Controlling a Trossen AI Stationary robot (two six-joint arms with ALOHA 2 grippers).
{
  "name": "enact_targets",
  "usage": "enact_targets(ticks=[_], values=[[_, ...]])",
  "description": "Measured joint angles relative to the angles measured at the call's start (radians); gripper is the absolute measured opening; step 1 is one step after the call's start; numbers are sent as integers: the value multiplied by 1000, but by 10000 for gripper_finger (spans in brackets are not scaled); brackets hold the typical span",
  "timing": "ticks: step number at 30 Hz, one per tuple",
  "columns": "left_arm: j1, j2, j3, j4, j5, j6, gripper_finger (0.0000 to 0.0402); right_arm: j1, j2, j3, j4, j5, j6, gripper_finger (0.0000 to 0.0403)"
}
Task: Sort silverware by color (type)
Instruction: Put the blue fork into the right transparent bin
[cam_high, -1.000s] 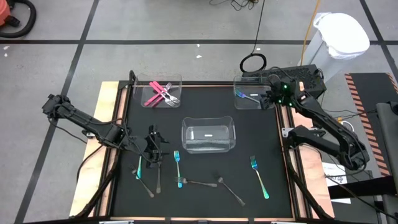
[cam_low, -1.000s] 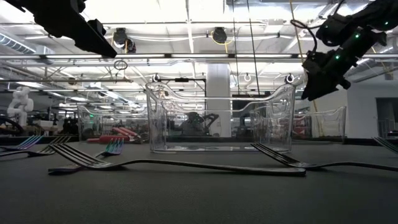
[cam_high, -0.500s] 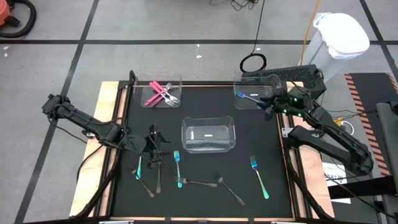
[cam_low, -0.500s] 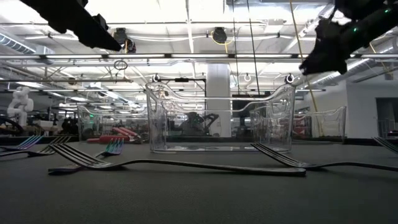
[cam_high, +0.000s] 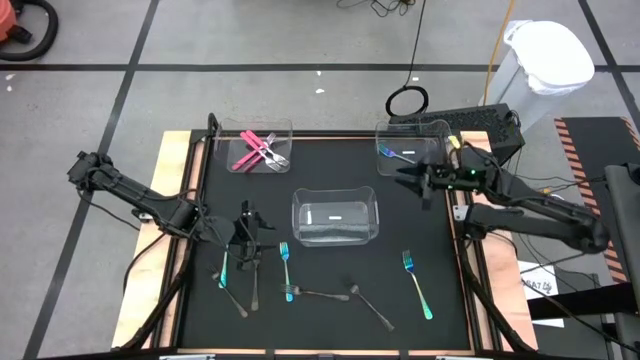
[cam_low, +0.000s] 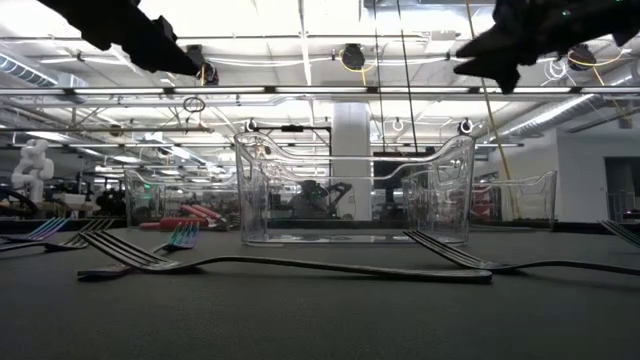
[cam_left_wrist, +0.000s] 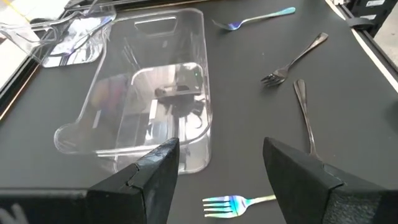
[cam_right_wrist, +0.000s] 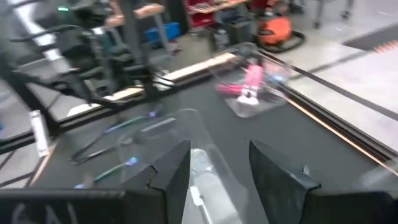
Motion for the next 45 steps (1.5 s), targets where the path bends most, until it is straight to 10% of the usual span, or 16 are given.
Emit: enact_targets(ticks=[17,45], values=[[0,9,0,-70,7,-128,233,321,271,0,192,2,-182,160],[174,308,0,-23,312,-204,233,351,331,0,237,3,-223,160]])
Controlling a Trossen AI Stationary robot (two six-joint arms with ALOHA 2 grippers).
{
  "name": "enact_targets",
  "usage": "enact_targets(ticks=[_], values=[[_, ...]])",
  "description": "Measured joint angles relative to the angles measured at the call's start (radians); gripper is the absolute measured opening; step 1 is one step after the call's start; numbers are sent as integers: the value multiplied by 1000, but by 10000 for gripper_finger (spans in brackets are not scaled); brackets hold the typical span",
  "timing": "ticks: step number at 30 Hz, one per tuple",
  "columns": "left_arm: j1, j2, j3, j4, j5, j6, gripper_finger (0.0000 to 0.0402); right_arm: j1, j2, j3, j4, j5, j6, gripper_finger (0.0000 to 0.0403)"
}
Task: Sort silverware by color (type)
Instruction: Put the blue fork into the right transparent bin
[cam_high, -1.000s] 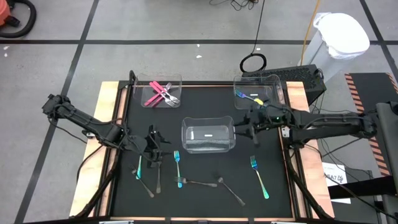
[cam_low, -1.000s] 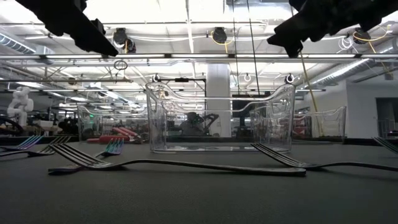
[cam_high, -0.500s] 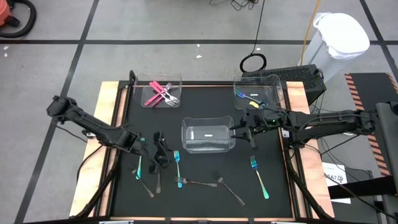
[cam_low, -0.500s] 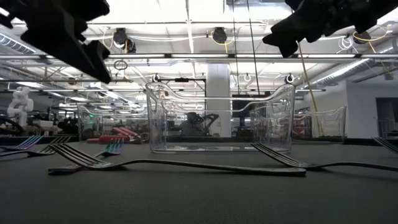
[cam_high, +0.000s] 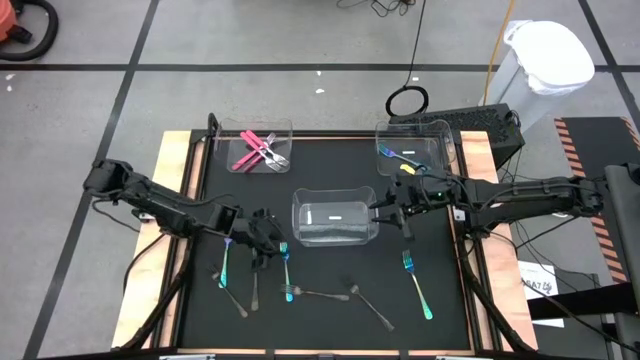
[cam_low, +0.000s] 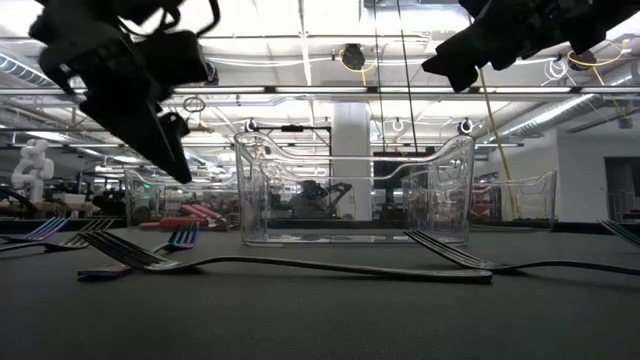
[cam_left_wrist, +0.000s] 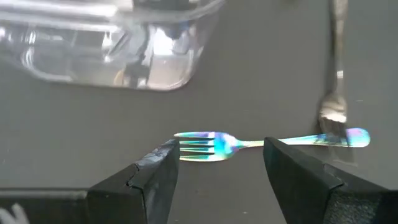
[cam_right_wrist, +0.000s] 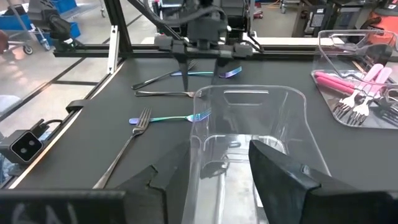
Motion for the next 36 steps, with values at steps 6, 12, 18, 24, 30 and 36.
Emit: enact_targets(ticks=[6,12,18,24,30,36], values=[[58,69,0,42,71,1,233,0,0,0,-2,0,0,160],[111,120,0,48,81,5,233,0,0,0,-6,0,-4,160],[146,166,0,73,152,6,233,0,0,0,-6,0,-11,160],[163,218,0,100,208,24,233,0,0,0,-9,0,-11,160],[171,245,3,117,235,32,233,0,0,0,-10,0,-12,160],[172,246,2,113,246,33,192,0,0,0,-10,0,-19,160]])
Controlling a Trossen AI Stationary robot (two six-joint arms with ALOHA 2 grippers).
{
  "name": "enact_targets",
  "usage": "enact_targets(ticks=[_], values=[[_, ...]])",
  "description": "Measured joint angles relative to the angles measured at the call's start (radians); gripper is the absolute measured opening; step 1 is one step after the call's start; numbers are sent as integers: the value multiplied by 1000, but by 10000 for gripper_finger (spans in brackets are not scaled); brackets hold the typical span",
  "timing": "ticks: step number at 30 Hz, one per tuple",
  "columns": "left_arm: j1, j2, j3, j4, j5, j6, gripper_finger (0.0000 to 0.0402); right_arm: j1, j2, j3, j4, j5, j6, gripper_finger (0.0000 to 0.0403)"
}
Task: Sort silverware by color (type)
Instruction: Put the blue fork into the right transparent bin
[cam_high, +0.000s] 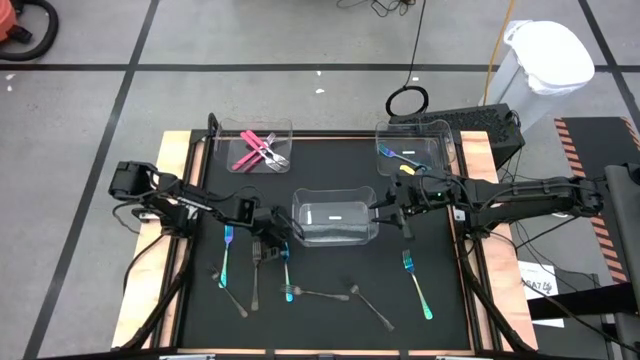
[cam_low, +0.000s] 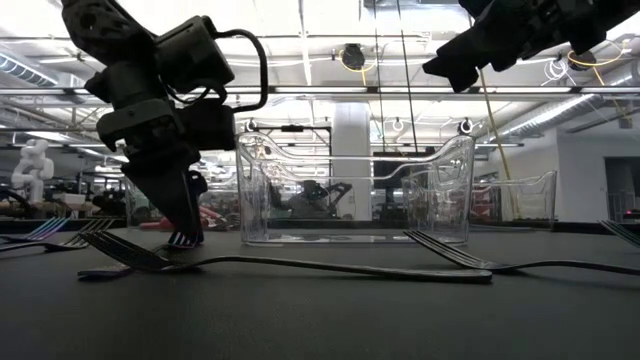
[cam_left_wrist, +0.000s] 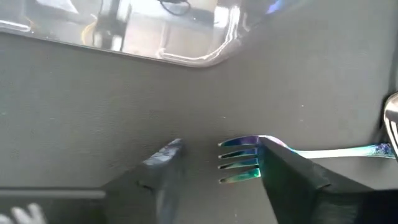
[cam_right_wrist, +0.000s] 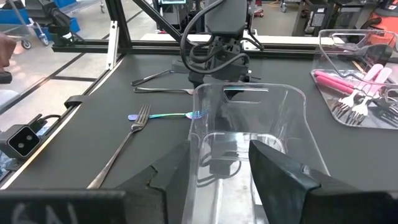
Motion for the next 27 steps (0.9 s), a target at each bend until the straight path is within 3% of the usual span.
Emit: enact_targets(ticks=[7,12,20,27], values=[[-1,3,0,-9,52,24,84,0,0,0,0,0,0,160],[5,3,-1,-13,165,16,16,0,0,0,0,0,-7,160],[3,-10,-1,-16,179,46,14,0,0,0,0,0,-7,160],[-5,-88,-3,-24,129,55,14,0,0,0,-3,0,-7,160]])
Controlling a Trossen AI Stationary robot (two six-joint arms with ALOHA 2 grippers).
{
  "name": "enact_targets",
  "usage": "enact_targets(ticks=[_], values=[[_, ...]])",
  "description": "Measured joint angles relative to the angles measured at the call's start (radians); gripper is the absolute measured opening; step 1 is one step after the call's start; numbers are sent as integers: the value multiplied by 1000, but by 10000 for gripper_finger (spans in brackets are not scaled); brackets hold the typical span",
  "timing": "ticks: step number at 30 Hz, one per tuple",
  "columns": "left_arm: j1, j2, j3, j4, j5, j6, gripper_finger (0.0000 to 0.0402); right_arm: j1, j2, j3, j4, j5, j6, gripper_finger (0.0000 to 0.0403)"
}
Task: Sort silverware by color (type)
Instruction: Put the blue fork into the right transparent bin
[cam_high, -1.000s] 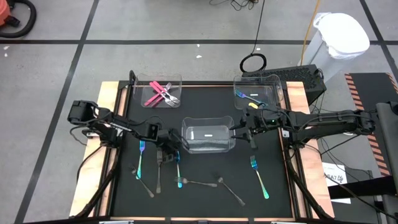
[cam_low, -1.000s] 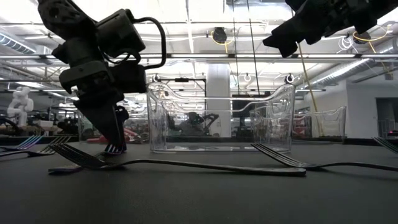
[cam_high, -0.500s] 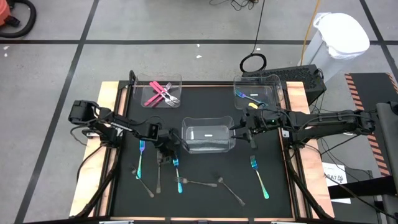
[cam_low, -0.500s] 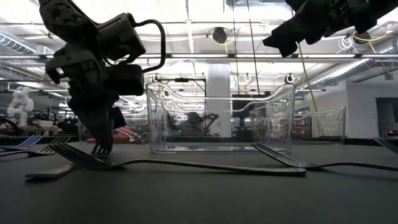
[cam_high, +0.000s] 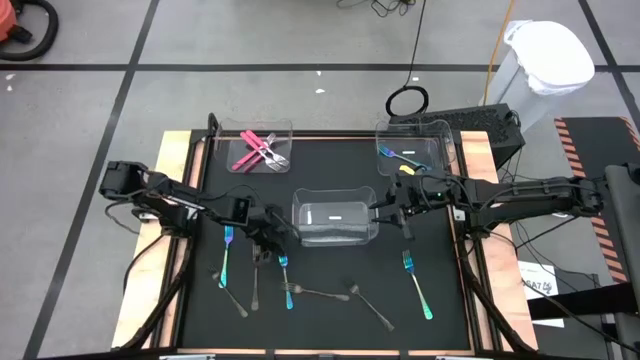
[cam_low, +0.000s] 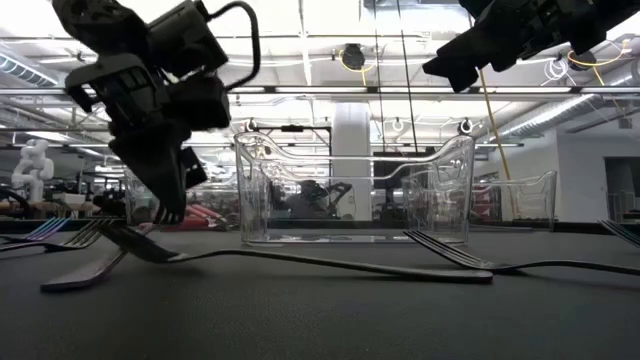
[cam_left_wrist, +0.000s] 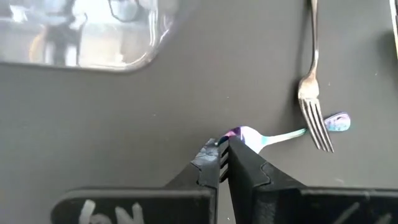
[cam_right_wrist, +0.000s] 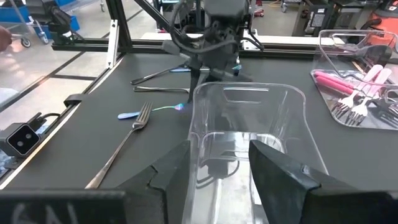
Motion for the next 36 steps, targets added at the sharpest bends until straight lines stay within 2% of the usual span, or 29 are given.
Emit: enact_targets(ticks=[7,15,26,31,36], values=[[-46,-112,0,-66,-112,25,14,0,0,0,-1,1,0,160],[-112,-282,0,-189,-357,19,14,0,0,0,-12,61,0,160],[-202,-451,0,-273,-610,15,14,0,0,1,-8,80,15,160],[-228,-506,0,-307,-640,13,14,0,0,1,40,83,19,160],[-278,-540,0,-289,-639,46,14,24,0,1,46,146,8,160]])
